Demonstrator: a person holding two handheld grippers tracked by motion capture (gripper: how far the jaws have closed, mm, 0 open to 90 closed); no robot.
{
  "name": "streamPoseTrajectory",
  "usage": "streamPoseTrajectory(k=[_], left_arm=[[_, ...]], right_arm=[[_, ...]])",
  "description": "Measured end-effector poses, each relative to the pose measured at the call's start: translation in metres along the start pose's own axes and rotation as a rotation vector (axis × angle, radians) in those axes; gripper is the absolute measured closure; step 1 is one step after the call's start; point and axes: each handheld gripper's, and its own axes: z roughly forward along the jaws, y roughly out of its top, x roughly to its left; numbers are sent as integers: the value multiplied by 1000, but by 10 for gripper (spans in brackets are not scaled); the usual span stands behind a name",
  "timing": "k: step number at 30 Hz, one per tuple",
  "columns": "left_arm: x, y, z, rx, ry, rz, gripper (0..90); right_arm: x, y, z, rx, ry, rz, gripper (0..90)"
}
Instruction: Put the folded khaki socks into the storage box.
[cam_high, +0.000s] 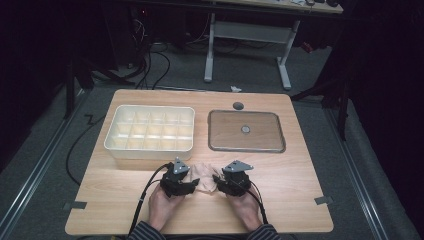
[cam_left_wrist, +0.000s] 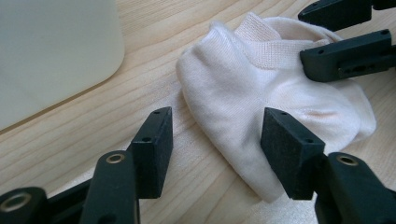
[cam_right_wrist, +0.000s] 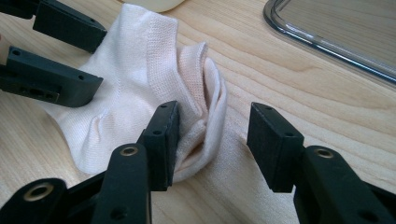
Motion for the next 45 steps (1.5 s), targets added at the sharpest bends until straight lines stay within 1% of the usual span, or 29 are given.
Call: streamPoseTrajectory(k=[5, 9, 13, 18, 21, 25, 29, 33, 36, 37, 39, 40, 41, 43, 44, 45], left_arm=[[0, -1, 1, -7, 2, 7, 444], [0, -1, 1, -13, 2, 9, 440], [0, -3, 2, -32, 4, 11, 439], [1, -6, 2, -54, 1, 18, 440], [1, -6, 2, -54, 2, 18, 440], [2, -6, 2, -56, -2, 11, 436], [3, -6, 2, -58, -10, 7, 411], [3, -6, 2, -55, -3, 2, 393], [4, -6, 2, -56, -8, -1, 391], [5, -6, 2, -58, -14, -7, 392], [5, -6, 1, -57, -19, -12, 396], [5, -6, 1, -54, -30, -20, 396], [7, -5, 0, -53, -41, -33, 397], [8, -5, -1, -56, -56, -53, 397], [9, -4, -2, -57, -57, -57, 395], [10, 0, -6, -59, -54, -62, 390]], right_arm=[[-3, -2, 2, -14, 9, -1, 536], [-6, -1, 4, -16, 15, 12, 535], [-6, -1, 4, -17, 13, 8, 535], [-7, -1, 4, -13, 21, 17, 533], [-8, 0, 5, -8, 31, 26, 529], [-9, 1, 5, 1, 35, 26, 529], [-10, 0, 5, 0, 48, 46, 528], [-10, 0, 5, 0, 50, 41, 525], [-11, 0, 5, -2, 55, 46, 518], [-12, 0, 5, 2, 59, 55, 506], [-12, 0, 4, 3, 60, 55, 501], [-12, 1, 4, 1, 56, 50, 494], [-11, 1, 2, 3, 44, 49, 461], [-11, 1, 1, 4, 46, 58, 454], [-11, 2, -1, 1, 50, 62, 450], [-12, 3, -8, -24, 54, 78, 453]])
